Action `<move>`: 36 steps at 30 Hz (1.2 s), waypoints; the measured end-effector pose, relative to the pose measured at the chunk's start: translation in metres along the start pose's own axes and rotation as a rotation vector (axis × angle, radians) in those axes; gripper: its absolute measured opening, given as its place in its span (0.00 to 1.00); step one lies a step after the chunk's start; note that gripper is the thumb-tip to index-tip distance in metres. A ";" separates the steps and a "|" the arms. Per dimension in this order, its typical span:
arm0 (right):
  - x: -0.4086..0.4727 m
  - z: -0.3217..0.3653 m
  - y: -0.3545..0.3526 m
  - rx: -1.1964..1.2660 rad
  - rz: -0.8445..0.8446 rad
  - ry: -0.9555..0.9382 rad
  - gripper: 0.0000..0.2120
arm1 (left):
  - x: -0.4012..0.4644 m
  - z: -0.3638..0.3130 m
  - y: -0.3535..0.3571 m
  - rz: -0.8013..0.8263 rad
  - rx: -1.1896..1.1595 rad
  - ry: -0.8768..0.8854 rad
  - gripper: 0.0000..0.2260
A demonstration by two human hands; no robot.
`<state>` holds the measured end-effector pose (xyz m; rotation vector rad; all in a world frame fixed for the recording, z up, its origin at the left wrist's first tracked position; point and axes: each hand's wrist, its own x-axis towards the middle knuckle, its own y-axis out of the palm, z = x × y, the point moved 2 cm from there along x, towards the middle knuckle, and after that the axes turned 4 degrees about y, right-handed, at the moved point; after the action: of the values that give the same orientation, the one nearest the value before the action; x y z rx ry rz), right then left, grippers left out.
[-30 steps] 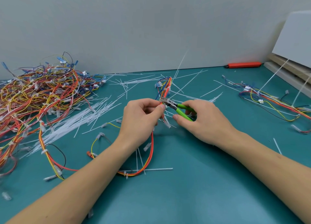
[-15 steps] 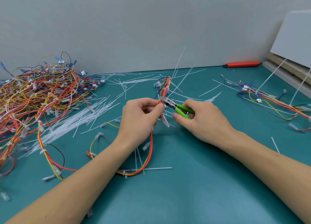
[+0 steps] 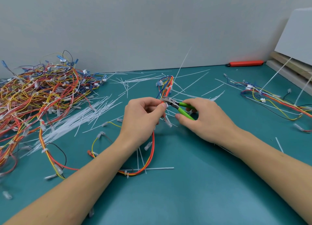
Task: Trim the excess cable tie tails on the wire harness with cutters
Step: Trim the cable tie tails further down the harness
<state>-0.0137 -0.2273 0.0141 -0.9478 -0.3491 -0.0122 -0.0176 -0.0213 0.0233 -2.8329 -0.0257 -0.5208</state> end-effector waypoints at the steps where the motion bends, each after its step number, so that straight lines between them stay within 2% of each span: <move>1: 0.000 0.000 0.000 0.003 0.002 0.001 0.20 | 0.000 0.000 0.000 -0.002 0.000 0.000 0.04; 6: 0.000 -0.002 0.002 -0.001 -0.015 0.034 0.14 | 0.000 0.000 0.000 -0.005 -0.008 -0.006 0.04; 13: -0.002 -0.001 0.001 -0.039 -0.058 0.065 0.16 | 0.000 0.000 0.000 -0.012 -0.020 -0.013 0.05; 18: -0.002 -0.002 0.003 -0.020 -0.026 0.038 0.13 | -0.001 0.000 0.000 -0.008 -0.023 -0.017 0.04; 25: 0.000 -0.004 0.004 -0.018 -0.012 0.010 0.18 | 0.000 0.000 0.000 -0.010 -0.027 -0.015 0.04; 36: 0.000 -0.004 0.004 -0.032 -0.030 0.020 0.14 | 0.000 0.000 0.001 -0.009 -0.023 -0.009 0.04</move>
<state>-0.0118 -0.2284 0.0089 -0.9734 -0.3453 -0.0550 -0.0180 -0.0219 0.0232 -2.8591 -0.0338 -0.5131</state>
